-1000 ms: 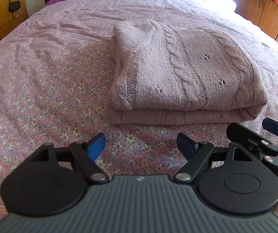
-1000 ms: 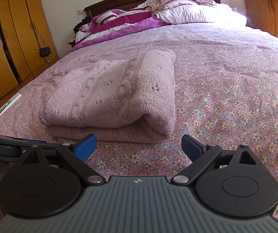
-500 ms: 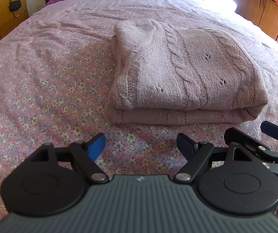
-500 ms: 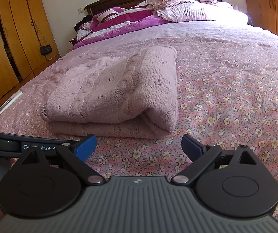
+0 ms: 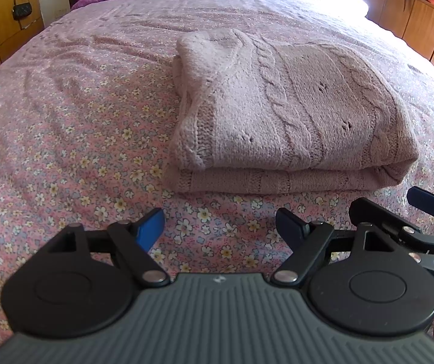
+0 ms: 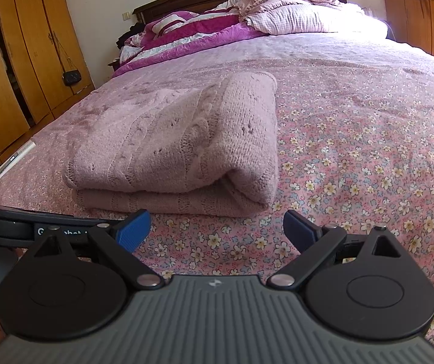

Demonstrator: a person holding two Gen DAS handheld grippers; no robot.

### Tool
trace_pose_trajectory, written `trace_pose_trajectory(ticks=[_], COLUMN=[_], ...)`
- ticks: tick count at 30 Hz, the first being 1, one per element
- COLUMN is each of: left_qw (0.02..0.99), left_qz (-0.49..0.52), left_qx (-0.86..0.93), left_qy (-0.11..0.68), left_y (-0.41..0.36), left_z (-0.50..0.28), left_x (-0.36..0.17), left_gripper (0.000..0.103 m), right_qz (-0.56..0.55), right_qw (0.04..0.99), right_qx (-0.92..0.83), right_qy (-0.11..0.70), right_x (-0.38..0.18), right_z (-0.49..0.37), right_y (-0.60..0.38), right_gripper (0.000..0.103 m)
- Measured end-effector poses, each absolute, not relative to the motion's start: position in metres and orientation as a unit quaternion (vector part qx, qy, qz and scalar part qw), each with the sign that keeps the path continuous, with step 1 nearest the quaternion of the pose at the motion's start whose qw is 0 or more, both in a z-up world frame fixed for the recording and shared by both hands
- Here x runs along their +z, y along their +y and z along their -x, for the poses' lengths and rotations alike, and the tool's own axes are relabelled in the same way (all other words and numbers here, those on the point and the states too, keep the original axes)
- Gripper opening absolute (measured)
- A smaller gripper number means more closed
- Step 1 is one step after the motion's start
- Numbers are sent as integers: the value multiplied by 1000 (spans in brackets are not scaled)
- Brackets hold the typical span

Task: Fold small clothes

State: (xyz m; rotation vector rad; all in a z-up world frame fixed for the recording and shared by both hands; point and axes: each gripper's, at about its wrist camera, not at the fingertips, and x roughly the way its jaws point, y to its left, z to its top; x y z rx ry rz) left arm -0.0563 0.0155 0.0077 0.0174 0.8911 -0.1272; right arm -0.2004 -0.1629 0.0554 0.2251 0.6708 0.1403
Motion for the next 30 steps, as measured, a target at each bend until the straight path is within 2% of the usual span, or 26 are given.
trace_pose_trajectory(ticks=[30], left_qw=[897], left_qz=[-10], left_qx=[-64], left_qy=[436], left_y=[15], left_z=[58], left_x=[7], left_gripper=[82], right_qz=[-111], right_qw=[936], right_qx=[66], right_qy=[328], right_x=[54], right_z=[200], right_y=[-163], right_gripper=[98])
